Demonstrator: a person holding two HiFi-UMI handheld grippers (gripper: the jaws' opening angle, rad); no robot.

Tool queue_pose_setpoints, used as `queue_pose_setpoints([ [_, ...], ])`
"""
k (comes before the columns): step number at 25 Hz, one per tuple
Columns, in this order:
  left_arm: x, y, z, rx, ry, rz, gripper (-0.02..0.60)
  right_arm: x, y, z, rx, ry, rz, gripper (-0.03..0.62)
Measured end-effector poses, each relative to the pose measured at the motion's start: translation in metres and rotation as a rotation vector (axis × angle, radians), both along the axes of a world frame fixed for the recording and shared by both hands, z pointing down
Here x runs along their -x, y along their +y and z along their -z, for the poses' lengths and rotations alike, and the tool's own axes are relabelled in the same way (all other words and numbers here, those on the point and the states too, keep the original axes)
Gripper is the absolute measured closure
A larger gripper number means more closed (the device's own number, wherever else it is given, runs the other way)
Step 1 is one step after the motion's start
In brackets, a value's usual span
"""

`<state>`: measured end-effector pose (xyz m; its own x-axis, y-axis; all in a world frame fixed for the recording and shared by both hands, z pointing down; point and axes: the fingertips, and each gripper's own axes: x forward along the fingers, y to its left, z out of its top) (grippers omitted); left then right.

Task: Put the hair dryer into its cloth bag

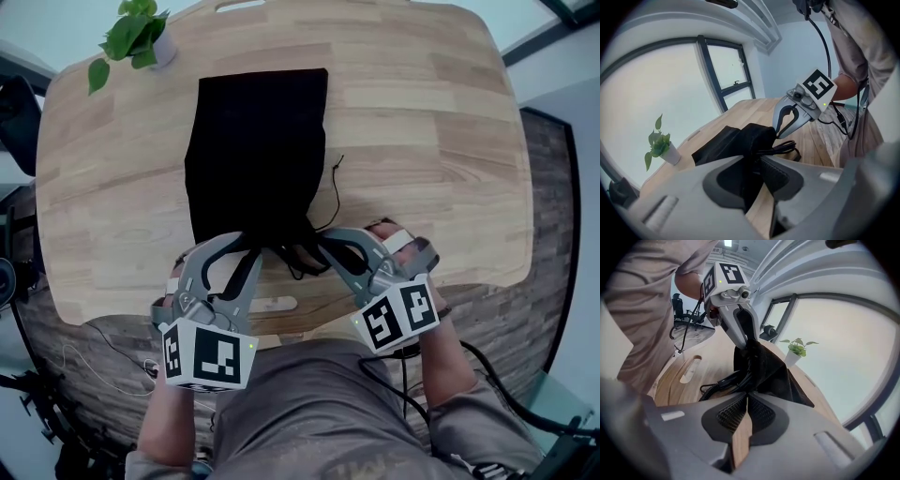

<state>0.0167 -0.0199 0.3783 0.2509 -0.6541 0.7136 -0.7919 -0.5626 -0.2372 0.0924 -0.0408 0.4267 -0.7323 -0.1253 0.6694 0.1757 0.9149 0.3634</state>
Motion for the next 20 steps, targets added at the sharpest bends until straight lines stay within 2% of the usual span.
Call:
queue_pose_setpoints([
  [9,0.011,0.021,-0.035,0.066,-0.033,0.031,0.479,-0.024,0.005,-0.039,-0.046,0.134,0.046,0.557],
  [11,0.012,0.025,-0.038,0.071,-0.042,0.025,0.479,-0.028,0.002,-0.042,-0.032,0.157,0.026,0.557],
  [13,0.014,0.027,-0.035,0.063,-0.045,0.023,0.48,-0.026,0.0,-0.027,0.018,0.107,-0.046,0.552],
  [16,0.026,0.03,-0.024,0.022,-0.026,0.056,0.48,-0.008,0.013,0.015,0.122,-0.047,-0.113,0.515],
  [18,0.04,0.031,-0.017,-0.017,-0.01,0.093,0.48,0.004,0.031,0.023,0.183,-0.078,-0.116,0.494],
  [20,0.057,0.031,-0.011,-0.056,0.025,0.143,0.479,0.014,0.045,0.014,0.236,-0.064,-0.138,0.449],
])
